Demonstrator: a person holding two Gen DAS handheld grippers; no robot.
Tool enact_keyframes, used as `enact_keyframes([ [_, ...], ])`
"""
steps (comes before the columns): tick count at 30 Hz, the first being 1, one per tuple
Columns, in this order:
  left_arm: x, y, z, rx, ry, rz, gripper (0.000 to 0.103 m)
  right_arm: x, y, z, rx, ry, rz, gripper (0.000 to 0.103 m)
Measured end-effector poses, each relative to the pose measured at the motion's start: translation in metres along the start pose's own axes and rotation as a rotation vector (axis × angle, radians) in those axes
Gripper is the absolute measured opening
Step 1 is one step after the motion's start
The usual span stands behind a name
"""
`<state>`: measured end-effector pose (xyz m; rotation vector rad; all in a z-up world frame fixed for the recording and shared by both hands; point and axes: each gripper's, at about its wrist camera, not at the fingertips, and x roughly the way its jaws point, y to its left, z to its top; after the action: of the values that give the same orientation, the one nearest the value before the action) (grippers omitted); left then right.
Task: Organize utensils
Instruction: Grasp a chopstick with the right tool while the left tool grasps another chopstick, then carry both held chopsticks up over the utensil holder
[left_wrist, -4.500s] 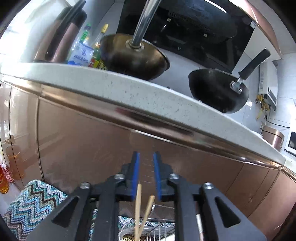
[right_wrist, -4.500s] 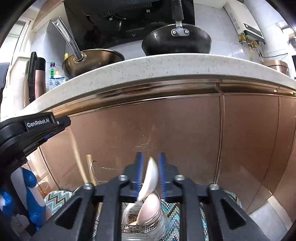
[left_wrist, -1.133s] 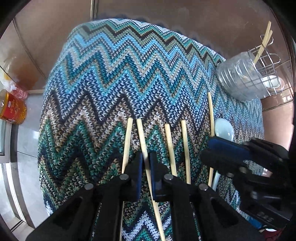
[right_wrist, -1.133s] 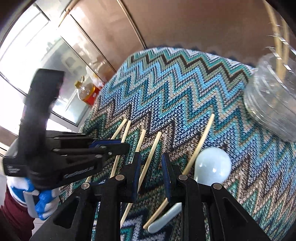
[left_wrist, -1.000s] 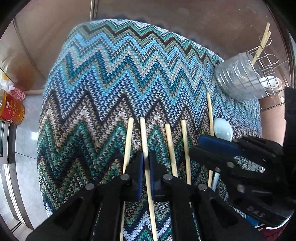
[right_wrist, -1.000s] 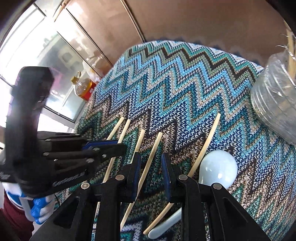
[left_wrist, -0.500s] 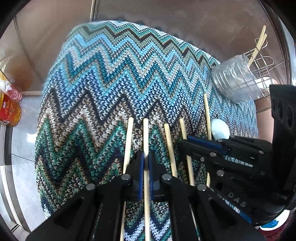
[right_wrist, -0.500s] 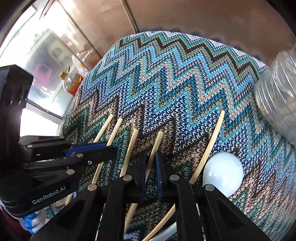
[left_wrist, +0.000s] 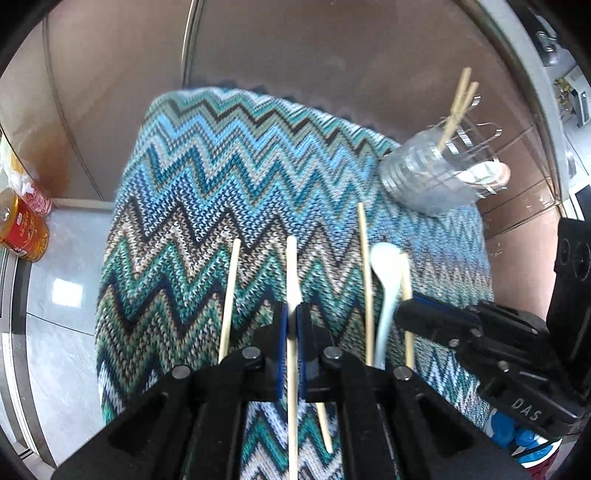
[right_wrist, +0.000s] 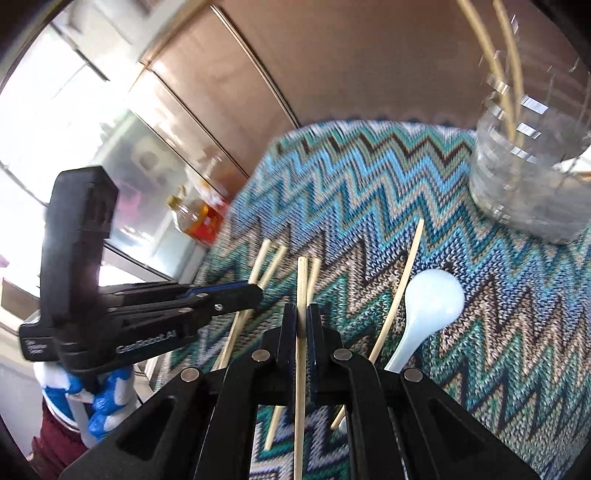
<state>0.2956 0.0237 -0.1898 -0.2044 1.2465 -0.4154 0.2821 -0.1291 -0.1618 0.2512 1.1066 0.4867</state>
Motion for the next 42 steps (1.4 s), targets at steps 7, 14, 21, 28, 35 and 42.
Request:
enact_keyframes([
  [7, -0.058, -0.028, -0.003, 0.039, -0.155, -0.012, 0.004, -0.074, 0.02, -0.006, -0.056, -0.214, 0.01, 0.005],
  [14, -0.13, -0.088, 0.026, 0.106, -0.438, -0.066, 0.004, -0.176, 0.01, 0.018, -0.106, -0.57, -0.041, 0.005],
  [21, -0.158, -0.138, 0.079, 0.118, -0.727, -0.149, 0.004, -0.221, -0.016, 0.054, -0.131, -0.857, -0.142, 0.005],
  [28, -0.128, -0.176, 0.124, 0.084, -0.918, -0.157, 0.004, -0.205, -0.054, 0.088, -0.099, -0.981, -0.221, 0.005],
  [35, -0.074, -0.189, 0.143, 0.075, -0.962, -0.099, 0.004, -0.168, -0.083, 0.104, -0.083, -0.973, -0.244, 0.005],
  [42, -0.034, -0.183, 0.147, 0.064, -0.973, -0.038, 0.004, -0.147, -0.099, 0.1, -0.069, -0.956, -0.265, 0.005],
])
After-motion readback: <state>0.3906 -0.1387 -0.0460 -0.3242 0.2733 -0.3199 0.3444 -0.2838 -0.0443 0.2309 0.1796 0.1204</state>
